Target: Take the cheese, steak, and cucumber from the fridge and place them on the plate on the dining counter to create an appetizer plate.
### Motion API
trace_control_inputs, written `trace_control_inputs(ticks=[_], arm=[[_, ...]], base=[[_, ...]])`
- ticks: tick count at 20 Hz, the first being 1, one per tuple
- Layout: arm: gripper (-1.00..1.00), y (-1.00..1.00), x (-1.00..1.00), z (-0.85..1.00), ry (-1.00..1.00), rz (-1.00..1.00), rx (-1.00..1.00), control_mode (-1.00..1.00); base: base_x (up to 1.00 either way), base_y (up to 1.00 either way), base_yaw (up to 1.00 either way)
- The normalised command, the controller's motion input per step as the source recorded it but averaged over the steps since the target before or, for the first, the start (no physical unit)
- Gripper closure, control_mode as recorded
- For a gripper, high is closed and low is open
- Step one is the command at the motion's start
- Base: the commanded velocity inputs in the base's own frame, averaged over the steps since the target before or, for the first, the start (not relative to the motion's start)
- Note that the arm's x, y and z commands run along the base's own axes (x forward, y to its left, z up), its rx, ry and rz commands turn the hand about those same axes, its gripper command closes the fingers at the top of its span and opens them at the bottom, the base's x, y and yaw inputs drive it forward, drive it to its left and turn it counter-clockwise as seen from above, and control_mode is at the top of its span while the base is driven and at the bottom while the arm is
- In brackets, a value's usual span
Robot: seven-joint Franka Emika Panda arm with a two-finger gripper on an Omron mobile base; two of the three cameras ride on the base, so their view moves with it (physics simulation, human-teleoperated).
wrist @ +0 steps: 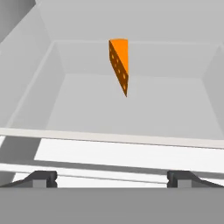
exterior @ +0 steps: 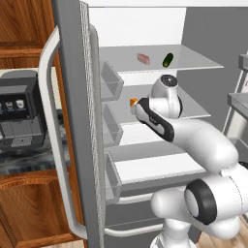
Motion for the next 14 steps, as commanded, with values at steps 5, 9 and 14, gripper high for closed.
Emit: trace_control_inputs(ticks=[5,9,14], arm=[[-1.00,-0.16,0.10,-0.17,-0.07,0.00,0.00,-1.00],[-1.00,-0.14,0.32,-0.02,0.00,0.00,0.00,-1.00],[-1.00,-0.08,0.46,0.00,0.00,0.00,0.03,-1.00]], base=[[0.00,0.00,0.00],[0.00,0.00,0.00],[0.00,0.00,0.00]])
